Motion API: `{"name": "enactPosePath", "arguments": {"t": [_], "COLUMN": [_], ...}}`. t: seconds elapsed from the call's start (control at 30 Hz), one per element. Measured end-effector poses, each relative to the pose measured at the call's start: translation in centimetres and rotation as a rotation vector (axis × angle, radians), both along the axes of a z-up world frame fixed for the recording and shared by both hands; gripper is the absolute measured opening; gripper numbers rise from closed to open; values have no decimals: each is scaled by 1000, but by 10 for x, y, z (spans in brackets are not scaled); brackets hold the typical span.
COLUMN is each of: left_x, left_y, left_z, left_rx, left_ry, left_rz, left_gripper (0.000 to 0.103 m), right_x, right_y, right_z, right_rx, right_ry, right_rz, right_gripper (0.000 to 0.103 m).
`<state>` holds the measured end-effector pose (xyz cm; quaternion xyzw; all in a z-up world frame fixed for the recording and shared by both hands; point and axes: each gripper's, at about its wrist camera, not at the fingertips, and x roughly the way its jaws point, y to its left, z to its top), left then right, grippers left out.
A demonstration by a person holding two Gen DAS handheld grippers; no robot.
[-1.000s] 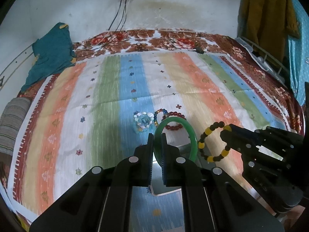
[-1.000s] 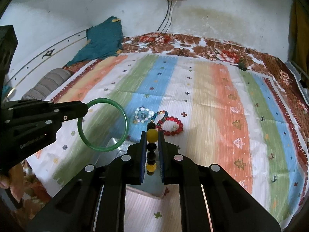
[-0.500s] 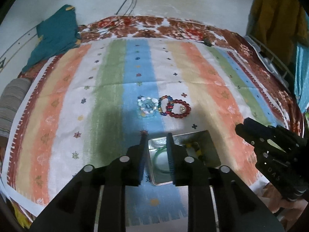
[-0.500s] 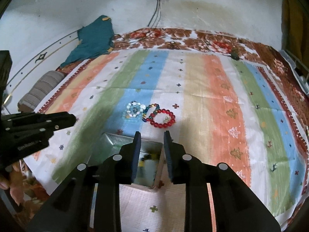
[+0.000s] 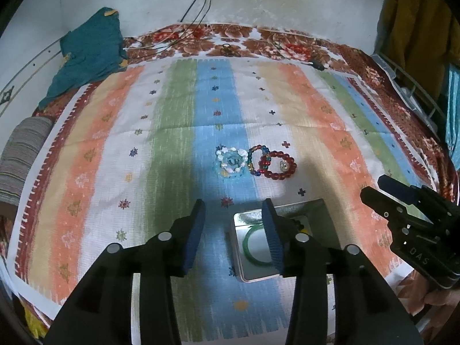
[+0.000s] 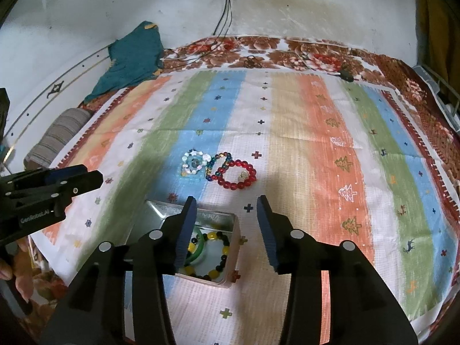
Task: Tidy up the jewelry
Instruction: 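Lower both held pieces into the silver tin and open both tools, then move both tools back toward the remaining bracelets on the cloth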
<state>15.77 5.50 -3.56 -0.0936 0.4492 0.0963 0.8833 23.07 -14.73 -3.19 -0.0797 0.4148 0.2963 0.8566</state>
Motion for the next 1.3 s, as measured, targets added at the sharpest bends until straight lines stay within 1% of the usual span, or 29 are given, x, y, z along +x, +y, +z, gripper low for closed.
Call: {"name": "enactPosePath", "arguments": {"t": [0.1, 0.17, 0.2, 0.37, 0.63, 0.73, 0.9, 1.0, 1.13, 1.3], "left_x": [3, 3, 4, 11, 27, 36, 53, 63, 74, 87], "left_y": [0, 0, 1, 8, 16, 18, 24, 24, 29, 42], "left_z": [1, 3, 4, 1, -7, -11, -22, -28, -32, -41], "left_rx": [10, 13, 14, -8, 11, 29, 38, 60, 61, 49], "left_ry": [-10, -19, -23, -22, 5, 14, 44, 58, 67, 80], "left_rz": [0, 5, 8, 21, 42, 43, 43, 40, 51, 76], "left_gripper": [46, 53, 54, 62, 64, 65, 65, 65, 65, 65], "right_x": [3, 5, 5, 14, 29, 34, 45, 51, 61, 74], "right_y": [0, 1, 1, 2, 6, 10, 19, 24, 29, 37], "right_z": [0, -1, -1, -2, -3, -5, -12, -15, -19, -26], "right_rx": [0, -3, -3, -3, -1, -9, -30, -45, -50, -50], "right_ry": [4, 4, 6, 24, 42, 48, 68, 69, 75, 93], "right_rz": [-3, -3, -1, -3, -14, -12, -11, -8, -13, -14], "right_gripper": [50, 53, 54, 61, 70, 73, 74, 75, 78, 78]}}
